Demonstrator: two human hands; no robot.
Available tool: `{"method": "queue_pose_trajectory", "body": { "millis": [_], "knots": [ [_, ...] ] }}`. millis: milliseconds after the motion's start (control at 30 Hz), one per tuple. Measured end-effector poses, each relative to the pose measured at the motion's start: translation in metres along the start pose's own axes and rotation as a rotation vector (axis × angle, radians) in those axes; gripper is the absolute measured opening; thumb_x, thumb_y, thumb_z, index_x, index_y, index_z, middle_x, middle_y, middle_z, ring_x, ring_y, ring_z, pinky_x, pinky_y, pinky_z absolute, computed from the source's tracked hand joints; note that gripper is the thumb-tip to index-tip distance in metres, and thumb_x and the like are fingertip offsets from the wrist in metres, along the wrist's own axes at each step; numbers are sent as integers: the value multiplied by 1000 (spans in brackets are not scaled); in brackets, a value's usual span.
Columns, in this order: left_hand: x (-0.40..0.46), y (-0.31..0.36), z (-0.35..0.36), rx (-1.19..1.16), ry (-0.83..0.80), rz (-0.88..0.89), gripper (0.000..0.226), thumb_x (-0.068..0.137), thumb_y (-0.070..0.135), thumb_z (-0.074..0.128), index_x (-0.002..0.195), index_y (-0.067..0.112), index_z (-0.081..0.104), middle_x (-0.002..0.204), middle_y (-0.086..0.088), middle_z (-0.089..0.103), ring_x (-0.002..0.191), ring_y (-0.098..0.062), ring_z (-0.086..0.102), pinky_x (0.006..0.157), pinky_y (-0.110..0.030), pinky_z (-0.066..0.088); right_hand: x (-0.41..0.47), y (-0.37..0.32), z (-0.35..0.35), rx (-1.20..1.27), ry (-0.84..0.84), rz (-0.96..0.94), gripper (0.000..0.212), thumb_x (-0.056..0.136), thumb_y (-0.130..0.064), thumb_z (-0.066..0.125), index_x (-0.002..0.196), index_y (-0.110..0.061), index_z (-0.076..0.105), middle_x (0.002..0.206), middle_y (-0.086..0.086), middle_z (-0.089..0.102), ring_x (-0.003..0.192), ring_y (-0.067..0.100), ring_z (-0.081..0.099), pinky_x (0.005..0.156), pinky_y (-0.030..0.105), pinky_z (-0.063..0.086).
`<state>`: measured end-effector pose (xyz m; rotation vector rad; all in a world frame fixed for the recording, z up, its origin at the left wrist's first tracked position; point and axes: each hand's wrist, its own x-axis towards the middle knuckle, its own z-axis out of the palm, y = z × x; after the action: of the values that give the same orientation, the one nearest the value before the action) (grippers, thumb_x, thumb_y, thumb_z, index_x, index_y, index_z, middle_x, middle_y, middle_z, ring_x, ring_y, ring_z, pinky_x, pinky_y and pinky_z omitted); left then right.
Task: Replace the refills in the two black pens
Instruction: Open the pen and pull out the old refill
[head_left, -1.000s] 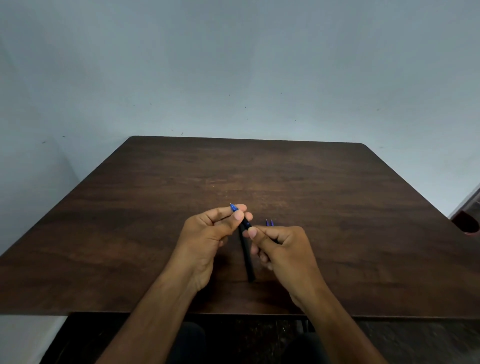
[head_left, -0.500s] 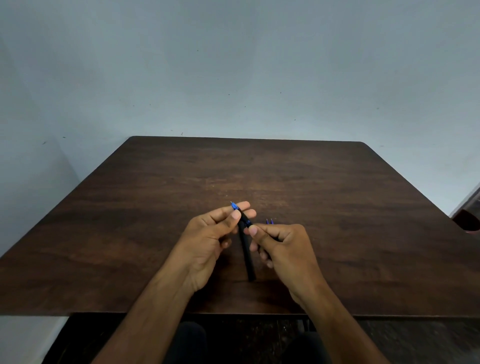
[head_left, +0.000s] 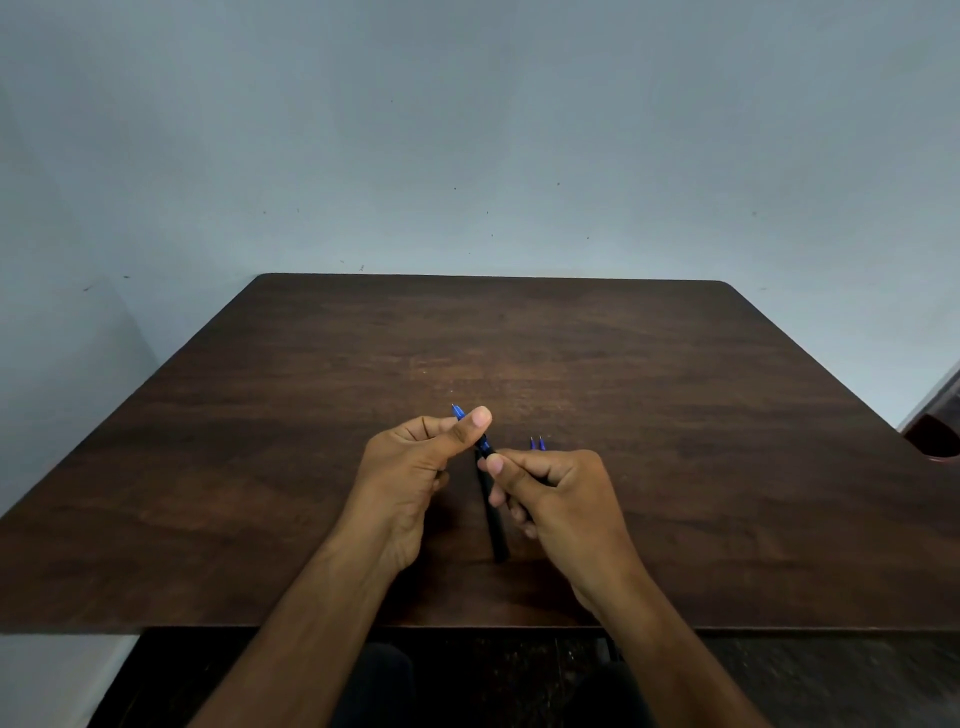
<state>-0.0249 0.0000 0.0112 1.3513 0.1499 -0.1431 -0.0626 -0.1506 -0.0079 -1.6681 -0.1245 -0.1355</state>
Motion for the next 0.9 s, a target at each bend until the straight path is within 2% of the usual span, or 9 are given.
{"method": "queue_pose_trajectory", "body": {
  "millis": [100,233,300,367,433,533,600,733,900],
  "knots": [
    [-3,1,2,-1,-39,16,42,55,49,87,77,17,68,61,11,62,59,-5,48,65,-28,36,1,0,0,7,9,-5,28,95,-33,67,77,-14,78,64,33,58,49,25,42,49,34,37],
    [-7,1,-1,-34,-171,25,54,69,45,78,117,20,72,107,6,77,74,1,67,74,-28,38,2,2,-2,17,28,-5,28,95,-30,67,77,-11,77,64,34,57,49,23,41,47,32,34],
    [-8,1,-3,-44,-196,38,38,80,34,73,114,19,75,112,1,77,74,5,66,73,-29,35,3,3,-3,20,43,-6,27,94,-30,68,78,-10,77,63,33,57,49,22,42,46,30,34],
    [-7,0,-3,-71,-153,55,29,80,26,74,105,15,79,107,-4,78,68,4,62,69,-30,33,5,4,-4,23,46,-6,26,94,-30,69,80,-10,78,65,34,58,49,22,42,47,31,34],
    [-6,-1,-2,-86,-96,71,31,71,29,80,96,11,80,99,-5,79,63,3,60,64,-28,32,5,6,-3,28,42,-7,22,93,-29,69,83,-13,80,65,31,61,49,21,43,48,31,36],
    [-4,0,-1,-78,-21,67,41,54,41,88,84,13,80,81,2,74,58,-1,52,62,-27,34,3,5,-1,66,23,-8,15,94,-25,68,105,-23,79,67,10,72,49,12,49,46,25,41],
    [-3,-1,-2,-76,0,61,41,49,44,89,78,16,78,71,4,66,57,-3,49,61,-26,36,2,5,0,71,17,-15,21,94,-23,68,113,-27,76,72,7,75,51,10,52,47,23,43],
    [0,-1,-4,-84,28,53,36,48,47,89,66,21,73,57,12,59,56,-4,46,58,-24,37,1,5,0,81,28,-11,19,93,-23,70,110,-29,77,71,7,74,50,12,52,46,25,42],
    [1,2,-5,-108,19,50,30,50,44,89,63,22,74,58,12,59,57,-4,46,56,-22,37,1,4,1,117,46,17,16,91,-20,72,104,-26,80,71,9,75,53,13,55,48,27,45]
  ]
}}
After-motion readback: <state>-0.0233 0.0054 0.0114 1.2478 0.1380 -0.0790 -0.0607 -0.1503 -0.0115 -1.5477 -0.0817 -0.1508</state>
